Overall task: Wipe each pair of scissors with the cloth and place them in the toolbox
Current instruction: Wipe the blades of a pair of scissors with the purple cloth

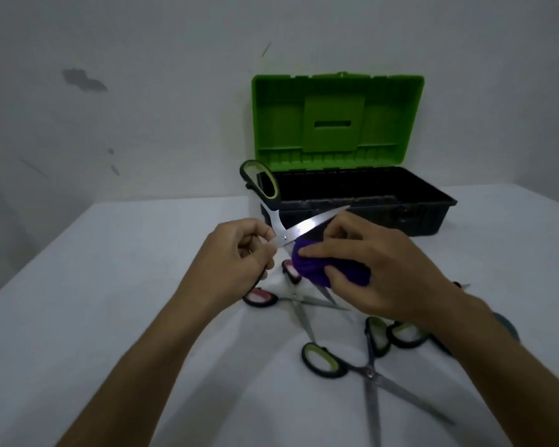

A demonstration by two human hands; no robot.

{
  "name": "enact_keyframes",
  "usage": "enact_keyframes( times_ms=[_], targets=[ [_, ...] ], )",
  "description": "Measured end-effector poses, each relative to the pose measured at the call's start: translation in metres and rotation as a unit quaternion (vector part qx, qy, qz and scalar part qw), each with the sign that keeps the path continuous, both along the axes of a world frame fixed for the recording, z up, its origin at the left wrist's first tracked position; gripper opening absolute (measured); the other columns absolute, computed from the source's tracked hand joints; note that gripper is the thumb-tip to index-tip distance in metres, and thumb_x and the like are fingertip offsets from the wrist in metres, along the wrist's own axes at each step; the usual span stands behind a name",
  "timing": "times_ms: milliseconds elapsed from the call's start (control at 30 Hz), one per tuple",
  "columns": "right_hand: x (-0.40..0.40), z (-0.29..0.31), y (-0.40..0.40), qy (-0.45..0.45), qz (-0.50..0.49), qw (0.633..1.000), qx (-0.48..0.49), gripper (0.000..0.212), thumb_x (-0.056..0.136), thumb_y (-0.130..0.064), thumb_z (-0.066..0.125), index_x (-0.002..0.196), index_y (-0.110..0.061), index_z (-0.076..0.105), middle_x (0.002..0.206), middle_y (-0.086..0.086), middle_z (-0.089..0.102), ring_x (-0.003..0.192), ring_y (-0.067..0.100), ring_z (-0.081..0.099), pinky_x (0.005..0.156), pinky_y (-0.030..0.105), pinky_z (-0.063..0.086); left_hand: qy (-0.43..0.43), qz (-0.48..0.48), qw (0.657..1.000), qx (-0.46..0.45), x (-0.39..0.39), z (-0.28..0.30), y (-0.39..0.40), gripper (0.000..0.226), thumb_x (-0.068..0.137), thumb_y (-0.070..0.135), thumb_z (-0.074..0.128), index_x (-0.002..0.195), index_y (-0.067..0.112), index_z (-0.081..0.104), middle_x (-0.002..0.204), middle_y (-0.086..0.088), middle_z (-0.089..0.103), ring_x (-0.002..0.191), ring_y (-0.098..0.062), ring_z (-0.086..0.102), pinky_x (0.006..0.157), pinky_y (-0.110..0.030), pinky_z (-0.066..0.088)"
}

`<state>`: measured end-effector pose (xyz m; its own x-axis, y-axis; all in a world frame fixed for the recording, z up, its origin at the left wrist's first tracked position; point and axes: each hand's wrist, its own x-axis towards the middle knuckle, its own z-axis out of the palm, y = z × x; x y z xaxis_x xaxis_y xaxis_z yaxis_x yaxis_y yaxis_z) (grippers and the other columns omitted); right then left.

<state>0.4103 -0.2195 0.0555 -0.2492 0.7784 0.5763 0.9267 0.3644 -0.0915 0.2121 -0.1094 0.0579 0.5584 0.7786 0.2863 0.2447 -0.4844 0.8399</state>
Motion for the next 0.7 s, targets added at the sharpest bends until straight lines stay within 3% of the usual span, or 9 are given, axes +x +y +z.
enact_keyframes(
  times_ms=[100,167,267,367,467,600,700],
  targets=[
    [-0.005,-0.009,0.008,0.024,-0.006,0.999,0.035,0.041,0.091,-0.025,0.062,0.131,-0.017,0.057,0.119,-0.003,0.061,0.102,0.013,0.06,0.075,0.032,0.053,0.012,-0.006,1.0,0.01,-0.001,-0.013,-0.005,0.01,0.093,0.012,0.061,0.089,0.02,0.067,0.063,0.001,0.067,0.062,-0.018,0.069,0.059,-0.027,0.055],
    [-0.007,-0.015,0.014,0.015,0.007,0.999,0.044,0.038,0.091,-0.02,0.064,0.127,-0.01,0.06,0.119,0.003,0.062,0.103,0.017,0.06,0.079,0.033,0.053,0.023,-0.022,0.999,0.011,-0.001,-0.015,-0.009,0.012,0.093,0.01,0.061,0.093,0.02,0.068,0.064,0.001,0.067,0.067,-0.021,0.07,0.057,-0.021,0.054],
    [-0.005,-0.021,0.011,-0.027,0.033,0.999,0.029,0.032,0.093,-0.019,0.064,0.123,-0.011,0.065,0.119,0.005,0.061,0.098,0.02,0.061,0.072,0.036,0.054,0.011,-0.023,1.0,-0.007,-0.007,-0.014,-0.011,0.015,0.093,0.007,0.061,0.088,0.019,0.068,0.063,0.001,0.067,0.065,-0.022,0.069,0.056,-0.018,0.053],
    [-0.005,-0.023,0.001,-0.051,0.042,0.997,0.032,0.028,0.094,-0.018,0.059,0.121,-0.018,0.068,0.121,0.004,0.059,0.097,0.019,0.06,0.065,0.037,0.054,-0.001,-0.004,1.0,-0.012,-0.012,-0.013,-0.008,0.019,0.093,0.008,0.062,0.081,0.023,0.065,0.061,0.003,0.067,0.065,-0.02,0.068,0.063,-0.028,0.056],
    [-0.009,-0.025,0.0,-0.069,0.022,0.995,0.069,0.029,0.094,-0.02,0.057,0.122,-0.014,0.067,0.125,0.007,0.057,0.102,0.024,0.06,0.07,0.038,0.055,0.007,-0.014,1.0,-0.004,-0.013,-0.012,-0.008,0.014,0.093,0.014,0.063,0.083,0.023,0.066,0.063,0.004,0.068,0.072,-0.025,0.072,0.073,-0.037,0.058],
    [-0.015,-0.025,0.006,-0.087,0.02,0.994,0.06,0.033,0.093,-0.022,0.055,0.122,-0.014,0.066,0.123,0.006,0.061,0.096,0.024,0.06,0.069,0.037,0.055,0.024,-0.021,0.999,0.018,-0.014,-0.012,-0.012,0.012,0.093,0.012,0.062,0.088,0.02,0.07,0.068,-0.003,0.071,0.071,-0.026,0.071,0.069,-0.033,0.06],
    [-0.009,-0.031,0.004,-0.113,0.038,0.993,0.014,0.037,0.081,-0.011,0.073,0.117,-0.02,0.068,0.119,-0.001,0.064,0.091,0.015,0.054,0.062,0.025,0.048,-0.035,0.024,0.999,-0.009,-0.02,-0.007,-0.001,0.017,0.093,0.006,0.062,0.084,0.02,0.067,0.063,-0.003,0.066,0.059,-0.014,0.066,0.062,-0.027,0.055]
  ],
)
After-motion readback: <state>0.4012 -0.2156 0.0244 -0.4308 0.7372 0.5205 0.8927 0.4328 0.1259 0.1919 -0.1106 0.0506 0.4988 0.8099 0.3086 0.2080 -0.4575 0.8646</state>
